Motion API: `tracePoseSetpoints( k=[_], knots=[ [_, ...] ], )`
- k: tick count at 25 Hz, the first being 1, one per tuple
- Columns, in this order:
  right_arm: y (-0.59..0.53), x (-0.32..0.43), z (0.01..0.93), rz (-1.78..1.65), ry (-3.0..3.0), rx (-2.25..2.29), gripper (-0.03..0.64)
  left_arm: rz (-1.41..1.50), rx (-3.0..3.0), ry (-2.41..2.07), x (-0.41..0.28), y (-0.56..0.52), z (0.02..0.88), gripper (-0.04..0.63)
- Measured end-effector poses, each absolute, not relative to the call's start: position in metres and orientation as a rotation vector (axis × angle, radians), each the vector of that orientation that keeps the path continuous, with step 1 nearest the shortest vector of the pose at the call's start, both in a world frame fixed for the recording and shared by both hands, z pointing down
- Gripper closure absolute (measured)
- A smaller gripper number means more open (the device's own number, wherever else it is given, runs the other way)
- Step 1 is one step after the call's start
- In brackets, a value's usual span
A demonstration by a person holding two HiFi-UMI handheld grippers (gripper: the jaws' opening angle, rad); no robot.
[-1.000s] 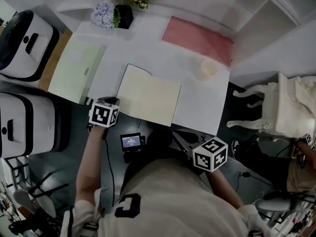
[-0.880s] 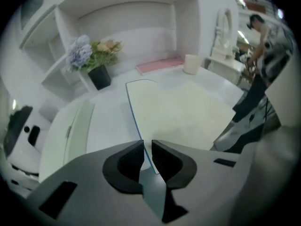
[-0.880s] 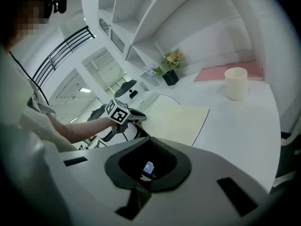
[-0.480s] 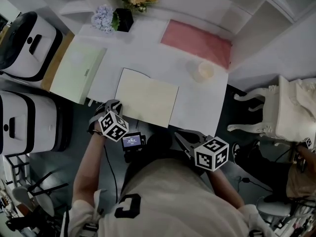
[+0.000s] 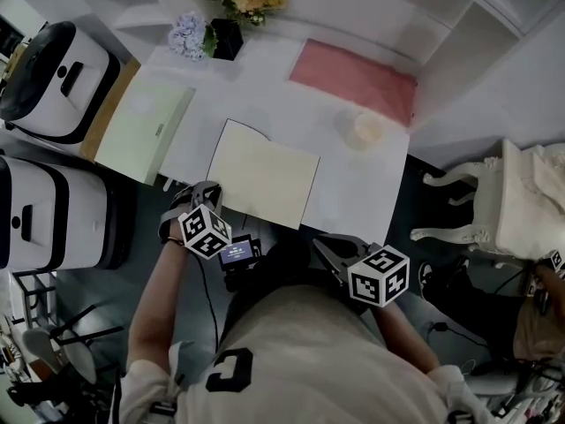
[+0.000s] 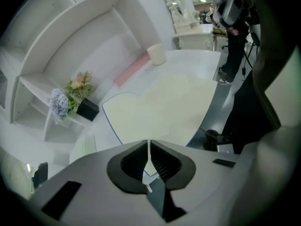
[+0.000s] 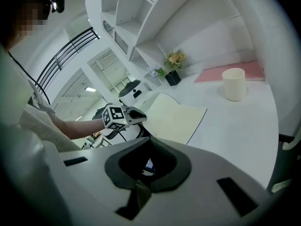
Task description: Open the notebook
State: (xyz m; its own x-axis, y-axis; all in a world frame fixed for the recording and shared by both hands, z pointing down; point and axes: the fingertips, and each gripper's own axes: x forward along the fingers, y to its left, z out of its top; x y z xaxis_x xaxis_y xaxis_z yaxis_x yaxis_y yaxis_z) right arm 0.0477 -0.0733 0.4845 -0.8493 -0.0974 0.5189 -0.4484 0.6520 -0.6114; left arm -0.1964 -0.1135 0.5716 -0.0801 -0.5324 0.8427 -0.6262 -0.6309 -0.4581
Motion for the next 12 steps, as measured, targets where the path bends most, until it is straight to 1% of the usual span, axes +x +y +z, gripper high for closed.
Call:
tracePoseSetpoints(
  k=[2,5,7,8,12],
  knots=[
    [-0.073,0.05,0.485,1.079,-2.425,0.42,0.603,1.822,2.086,-1.321,-0.192,-0.114,0.57,0.568],
    [-0.069,0.051,0.487,1.108,-2.421,0.398,0.603,1.958,2.006,-1.239,-0.203,-0.109,0.585,0.566],
    [-0.064,0.048,0.489,1.118,-2.416,0.374,0.604,1.91,1.987,-1.253,-0.203,-0.11,0.587,0.566],
    [-0.062,0.047,0.49,1.119,-2.413,0.367,0.604,1.811,1.99,-1.288,-0.202,-0.112,0.584,0.566],
    [-0.061,0.044,0.491,1.121,-2.41,0.385,0.603,1.229,1.97,-1.372,-0.201,-0.12,0.572,0.566]
  ],
)
